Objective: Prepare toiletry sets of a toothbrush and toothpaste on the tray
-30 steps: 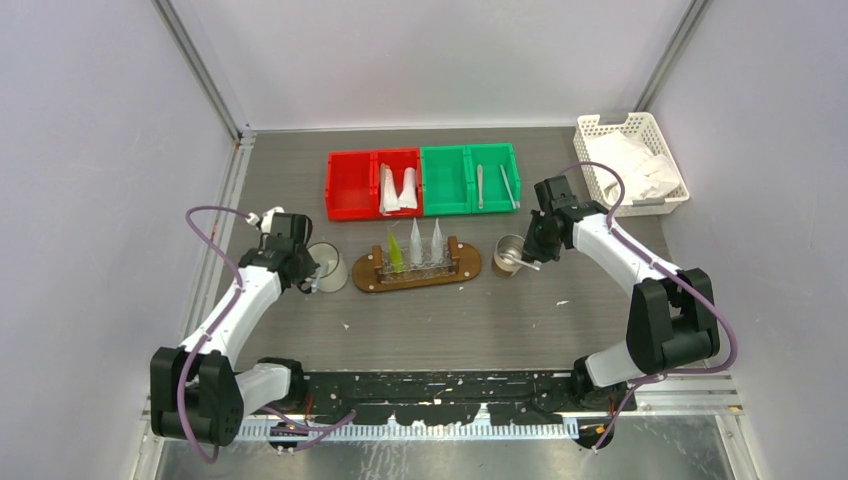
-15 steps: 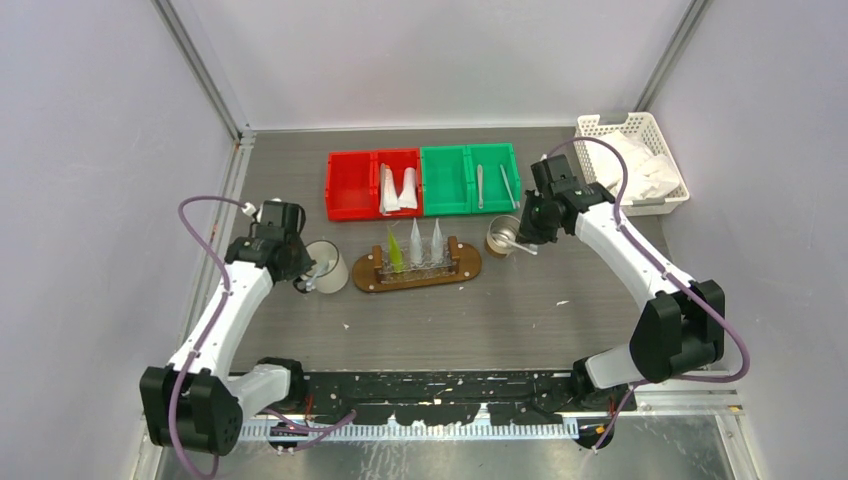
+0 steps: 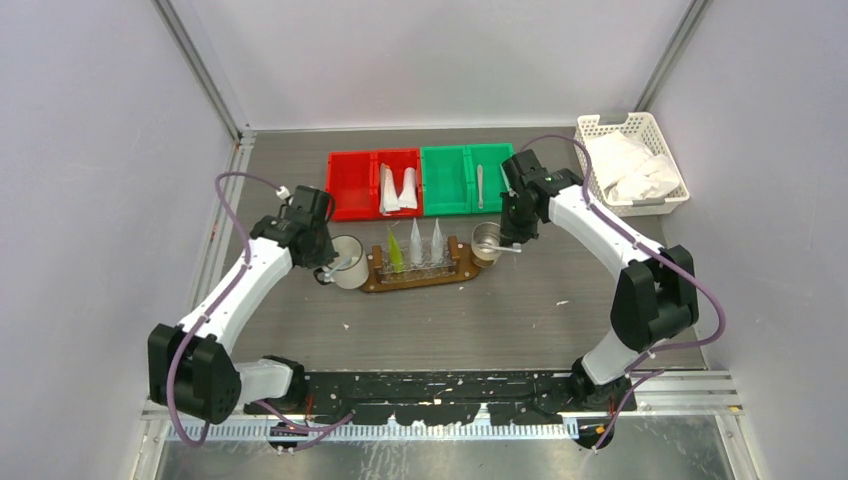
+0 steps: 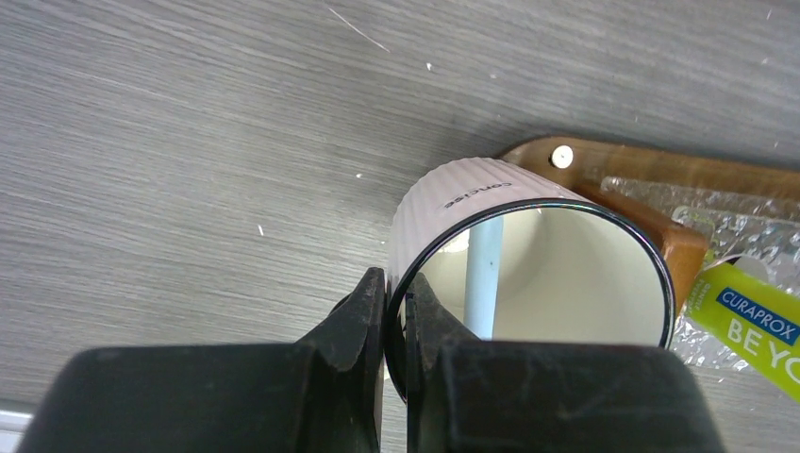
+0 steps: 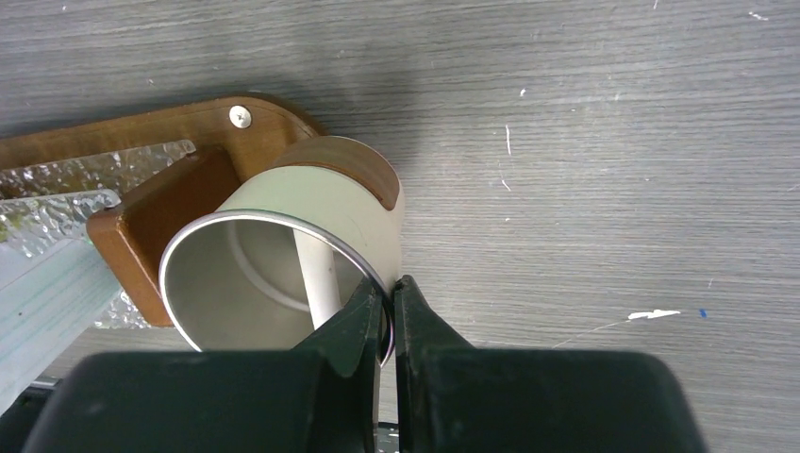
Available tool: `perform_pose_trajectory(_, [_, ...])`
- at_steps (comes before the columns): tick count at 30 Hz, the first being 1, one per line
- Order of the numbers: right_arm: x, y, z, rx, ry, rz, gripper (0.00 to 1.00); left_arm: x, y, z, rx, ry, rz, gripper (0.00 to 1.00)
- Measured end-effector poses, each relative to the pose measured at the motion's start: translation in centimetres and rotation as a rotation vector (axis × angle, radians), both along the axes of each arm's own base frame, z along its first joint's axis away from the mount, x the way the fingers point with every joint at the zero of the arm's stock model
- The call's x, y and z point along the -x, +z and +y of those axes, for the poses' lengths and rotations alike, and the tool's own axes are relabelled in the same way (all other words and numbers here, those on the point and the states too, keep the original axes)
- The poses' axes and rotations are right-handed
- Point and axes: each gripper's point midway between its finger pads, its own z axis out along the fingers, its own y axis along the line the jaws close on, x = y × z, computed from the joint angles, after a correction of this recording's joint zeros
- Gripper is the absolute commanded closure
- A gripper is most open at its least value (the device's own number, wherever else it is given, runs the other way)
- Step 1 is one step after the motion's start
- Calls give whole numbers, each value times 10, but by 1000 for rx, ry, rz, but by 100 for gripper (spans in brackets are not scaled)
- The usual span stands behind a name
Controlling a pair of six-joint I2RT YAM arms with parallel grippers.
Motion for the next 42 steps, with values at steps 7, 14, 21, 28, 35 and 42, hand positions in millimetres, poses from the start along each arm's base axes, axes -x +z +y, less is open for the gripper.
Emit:
perform_pose_trajectory(7, [-9, 4, 5, 40, 27, -3, 99, -2, -14, -20, -47, -65, 44, 98])
perform_pose_trajectory(14, [-7, 0, 12, 62, 58, 7, 99, -5, -14, -18, -75, -52, 33, 98])
perform_pose_trajectory(21, [-1, -17, 26, 82, 102, 48, 99, -7, -14, -17, -78, -40, 25, 98])
perform_pose_trajectory(28, [0, -16, 31, 79, 115, 43, 92, -10, -12, -19, -64, -36, 10, 97])
perform_pose_trajectory(35, [0, -16, 32, 77, 115, 41, 84, -14, -12, -22, -48, -31, -6, 80])
perform_pose_trajectory(42, [0, -16, 33, 76, 112, 41, 84, -18, -9, -27, -16, -21, -29, 72])
